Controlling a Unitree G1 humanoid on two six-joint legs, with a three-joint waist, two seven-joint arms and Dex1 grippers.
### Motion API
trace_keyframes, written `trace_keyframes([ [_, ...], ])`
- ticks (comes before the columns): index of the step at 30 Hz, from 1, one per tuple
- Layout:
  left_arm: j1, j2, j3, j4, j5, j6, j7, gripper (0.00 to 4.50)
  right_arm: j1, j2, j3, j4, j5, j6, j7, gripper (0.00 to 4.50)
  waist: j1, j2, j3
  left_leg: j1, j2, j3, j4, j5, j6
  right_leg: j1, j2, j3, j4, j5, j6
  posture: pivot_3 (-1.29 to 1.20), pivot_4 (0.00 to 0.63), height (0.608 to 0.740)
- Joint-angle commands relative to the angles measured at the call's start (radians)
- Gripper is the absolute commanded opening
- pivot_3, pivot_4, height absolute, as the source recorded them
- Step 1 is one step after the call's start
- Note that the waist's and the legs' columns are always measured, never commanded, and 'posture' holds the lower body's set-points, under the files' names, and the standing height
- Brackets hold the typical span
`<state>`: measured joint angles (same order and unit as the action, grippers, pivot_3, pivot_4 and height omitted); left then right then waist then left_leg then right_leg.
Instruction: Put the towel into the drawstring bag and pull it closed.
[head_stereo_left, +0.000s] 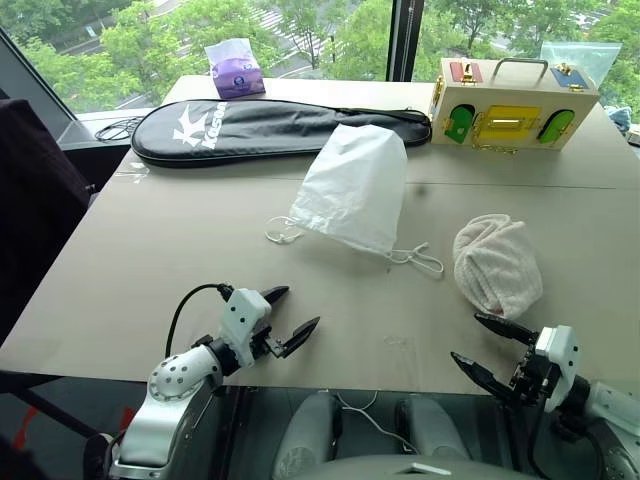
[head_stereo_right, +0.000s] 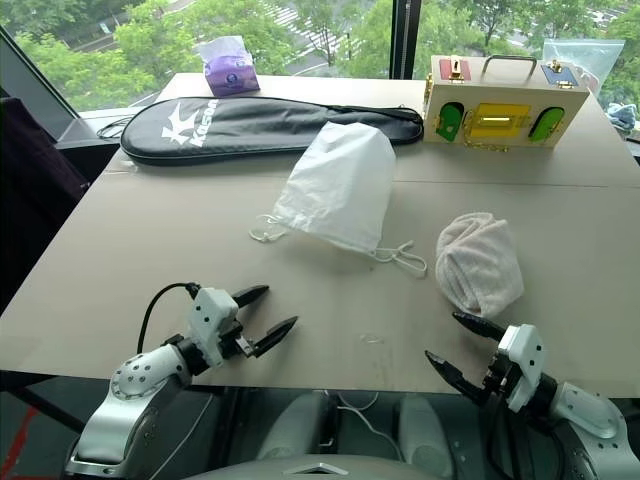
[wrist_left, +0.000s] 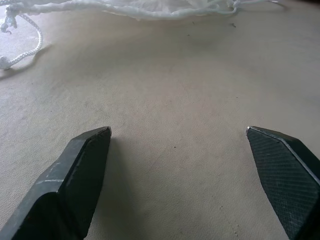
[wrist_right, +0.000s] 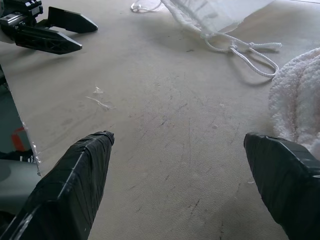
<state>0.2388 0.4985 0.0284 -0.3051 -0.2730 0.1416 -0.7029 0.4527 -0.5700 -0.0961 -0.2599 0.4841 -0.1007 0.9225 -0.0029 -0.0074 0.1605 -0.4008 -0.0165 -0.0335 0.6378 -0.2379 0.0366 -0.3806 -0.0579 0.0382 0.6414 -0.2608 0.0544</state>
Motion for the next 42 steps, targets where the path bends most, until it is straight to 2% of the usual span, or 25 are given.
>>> trace_keyframes([
  [1,-0.007,0.008,0.002,0.01,-0.007,-0.016,-0.02,4.5,0.006,0.018,0.002,-0.071,-0.005,0.001,-0.025,4.45,0.0,0.0,0.0,0.0,0.0,0.0,0.0,0.0,0.0,0.0,0.0,0.0,0.0,0.0,0.0,0.0,0.15,0.74],
  [18,-0.068,0.017,0.018,0.044,-0.017,-0.058,-0.067,4.5,-0.031,0.065,0.057,-0.092,-0.041,0.012,-0.051,4.45,0.014,0.0,0.0,0.0,0.0,0.0,0.0,0.0,0.001,0.0,0.0,-0.001,-0.001,0.0,0.0,0.0,0.15,0.74],
  [27,-0.355,0.009,-0.056,0.225,0.169,-0.311,-0.04,4.5,-0.076,0.098,0.089,-0.154,-0.025,0.057,-0.094,4.45,0.018,0.0,0.0,0.0,-0.001,0.0,0.0,0.001,0.001,0.0,0.001,-0.001,0.0,0.0,0.0,0.0,0.15,0.74],
  [35,-0.669,-0.009,-0.163,0.57,0.392,-0.672,0.043,4.5,-0.097,0.149,0.11,-0.205,-0.048,0.095,-0.182,4.45,0.018,-0.001,0.0,0.0,-0.003,0.0,0.0,0.001,0.001,0.0,0.002,-0.005,0.001,0.003,0.005,0.0,0.15,0.74],
  [42,-0.848,0.043,-0.266,0.839,0.577,-0.968,0.104,4.5,-0.091,0.184,0.114,-0.209,-0.065,0.079,-0.228,4.45,0.015,-0.001,0.0,0.0,-0.004,0.0,0.0,0.001,0.001,0.0,0.006,-0.007,0.002,0.003,0.005,0.0,0.15,0.74],
])
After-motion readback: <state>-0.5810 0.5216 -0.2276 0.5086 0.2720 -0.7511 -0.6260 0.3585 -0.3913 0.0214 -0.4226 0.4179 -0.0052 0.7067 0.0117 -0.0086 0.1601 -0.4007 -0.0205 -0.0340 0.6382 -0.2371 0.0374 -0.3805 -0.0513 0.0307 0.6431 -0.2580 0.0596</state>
